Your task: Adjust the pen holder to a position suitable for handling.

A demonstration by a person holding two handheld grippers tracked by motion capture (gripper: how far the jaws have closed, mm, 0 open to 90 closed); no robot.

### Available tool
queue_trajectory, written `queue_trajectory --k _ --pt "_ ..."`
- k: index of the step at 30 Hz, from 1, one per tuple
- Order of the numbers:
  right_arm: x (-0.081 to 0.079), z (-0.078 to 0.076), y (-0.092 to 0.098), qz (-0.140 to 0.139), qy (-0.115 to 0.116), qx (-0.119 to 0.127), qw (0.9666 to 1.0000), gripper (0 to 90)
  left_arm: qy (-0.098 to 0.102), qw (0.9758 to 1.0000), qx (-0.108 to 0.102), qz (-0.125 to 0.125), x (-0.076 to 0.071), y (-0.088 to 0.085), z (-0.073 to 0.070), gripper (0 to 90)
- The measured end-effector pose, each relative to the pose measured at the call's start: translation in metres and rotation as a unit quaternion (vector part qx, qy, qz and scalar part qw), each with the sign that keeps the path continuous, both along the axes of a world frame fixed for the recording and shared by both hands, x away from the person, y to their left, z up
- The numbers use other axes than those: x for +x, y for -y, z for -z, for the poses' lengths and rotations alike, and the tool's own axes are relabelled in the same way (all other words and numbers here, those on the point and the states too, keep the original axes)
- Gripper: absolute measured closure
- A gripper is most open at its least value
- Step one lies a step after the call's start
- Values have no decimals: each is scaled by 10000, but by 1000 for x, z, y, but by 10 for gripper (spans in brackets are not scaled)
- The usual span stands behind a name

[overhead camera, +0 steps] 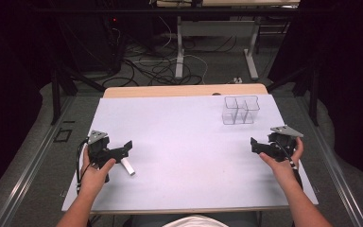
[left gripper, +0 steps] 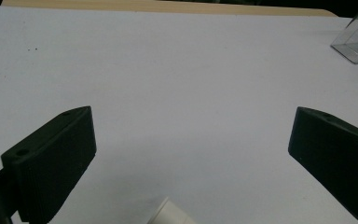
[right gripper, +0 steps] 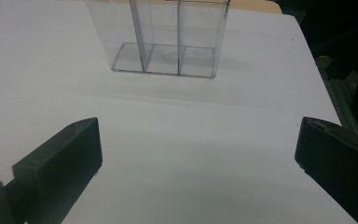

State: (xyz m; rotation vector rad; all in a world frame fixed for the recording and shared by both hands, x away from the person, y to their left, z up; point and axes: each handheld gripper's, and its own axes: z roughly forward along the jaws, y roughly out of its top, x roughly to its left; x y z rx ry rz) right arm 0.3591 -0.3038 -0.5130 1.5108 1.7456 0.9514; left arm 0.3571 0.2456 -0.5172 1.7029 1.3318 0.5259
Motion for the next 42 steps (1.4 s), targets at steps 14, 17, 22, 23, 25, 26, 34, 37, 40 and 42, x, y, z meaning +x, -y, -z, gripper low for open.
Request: queue_trajectory --k 14,17,22,23,25,26,34,37,40,42 --pt "14 0 -18 -417 -130 -56 9990 182 72 9995 264 -172 -6 -6 -2 41" --pt "18 -5 -21 -493 -176 8 9986 235 51 9993 317 -212 -8 -7 -3 45" --pt "29 -16 -23 -646 -353 201 9971 302 69 9993 263 -255 -10 -10 -4 45" --pt "32 -18 -24 -655 -359 219 9970 307 66 9993 250 -265 -10 -10 -4 45" --pt "37 -23 -24 -680 -366 215 9968 313 51 9992 261 -288 -10 -11 -3 45" --pt "40 -25 -24 -684 -385 221 9967 319 30 9992 263 -291 -10 -11 -2 45" --pt "61 -46 -21 -624 -649 247 9956 363 -5 9993 233 -304 -10 -13 -2 45" --pt "68 -52 -21 -762 -608 309 9948 360 -13 9993 208 -324 -11 -13 -2 45" --pt "72 -55 -23 -790 -634 248 9945 356 -9 9992 207 -330 -11 -14 -1 45" --pt "78 -61 -24 -787 -638 63 9948 350 -23 9992 201 -340 -10 -14 -1 45"
